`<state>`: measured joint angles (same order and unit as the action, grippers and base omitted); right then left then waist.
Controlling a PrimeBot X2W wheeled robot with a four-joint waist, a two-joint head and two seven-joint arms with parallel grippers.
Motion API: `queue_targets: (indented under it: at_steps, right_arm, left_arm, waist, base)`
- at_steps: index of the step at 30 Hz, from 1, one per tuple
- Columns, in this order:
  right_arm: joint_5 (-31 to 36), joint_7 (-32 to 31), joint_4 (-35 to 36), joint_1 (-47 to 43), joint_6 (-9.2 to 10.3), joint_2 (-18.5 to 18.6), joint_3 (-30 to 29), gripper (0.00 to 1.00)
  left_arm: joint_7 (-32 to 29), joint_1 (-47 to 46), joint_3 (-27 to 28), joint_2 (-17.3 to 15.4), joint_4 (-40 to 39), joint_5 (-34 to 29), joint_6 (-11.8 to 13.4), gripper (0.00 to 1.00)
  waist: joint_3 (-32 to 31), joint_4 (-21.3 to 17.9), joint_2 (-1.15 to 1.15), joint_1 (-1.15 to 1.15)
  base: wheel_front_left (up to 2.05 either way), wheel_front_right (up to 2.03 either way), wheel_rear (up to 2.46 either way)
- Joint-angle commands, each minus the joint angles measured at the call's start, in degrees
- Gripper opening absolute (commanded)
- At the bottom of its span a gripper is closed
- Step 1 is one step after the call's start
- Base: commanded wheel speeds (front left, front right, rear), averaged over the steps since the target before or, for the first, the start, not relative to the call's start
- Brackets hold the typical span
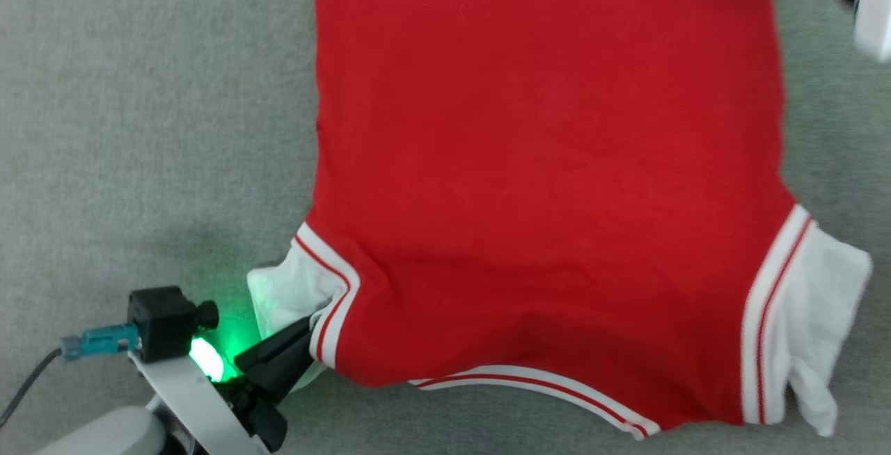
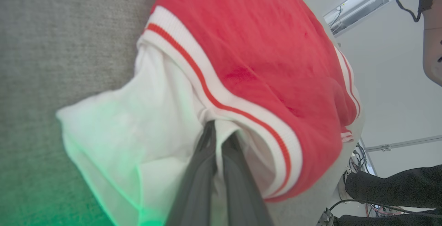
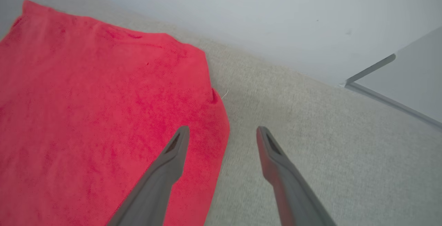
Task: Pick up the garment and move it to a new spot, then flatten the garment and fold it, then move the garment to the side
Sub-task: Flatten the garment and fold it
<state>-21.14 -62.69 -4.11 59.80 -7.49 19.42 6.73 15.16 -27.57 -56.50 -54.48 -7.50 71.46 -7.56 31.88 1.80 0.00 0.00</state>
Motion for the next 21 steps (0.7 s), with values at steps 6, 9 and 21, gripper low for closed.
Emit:
queue_targets:
  at_steps: [6, 9, 21]
  right_arm:
    - [4.48, 0.13, -13.31, 14.01, 0.01, 1.36, 3.61, 1.0]
    - [5.2, 1.3, -18.93, 17.42, 0.0, 0.48, 3.71, 1.0]
    - [4.24, -1.25, -30.42, 19.4, -0.04, -1.15, 8.99, 1.0]
  left_arm:
    - [-0.29, -4.59, -1.12, 2.0, 1.2, -0.7, 0.28, 0.0]
    - [-0.48, -6.08, -1.39, 3.09, 1.72, -0.56, 0.44, 0.0]
    - [-0.62, -9.09, -2.2, 4.0, 3.23, 0.54, 0.92, 0.0]
  waist:
    - [8.97, 6.67, 0.0, 0.0]
    - [10.79, 7.67, 0.0, 0.0]
    - [13.4, 8.29, 0.0, 0.0]
  base:
    - [0.0, 0.0, 0.0]
    - [0.0, 0.0, 0.0]
    - [0.0, 0.0, 0.0]
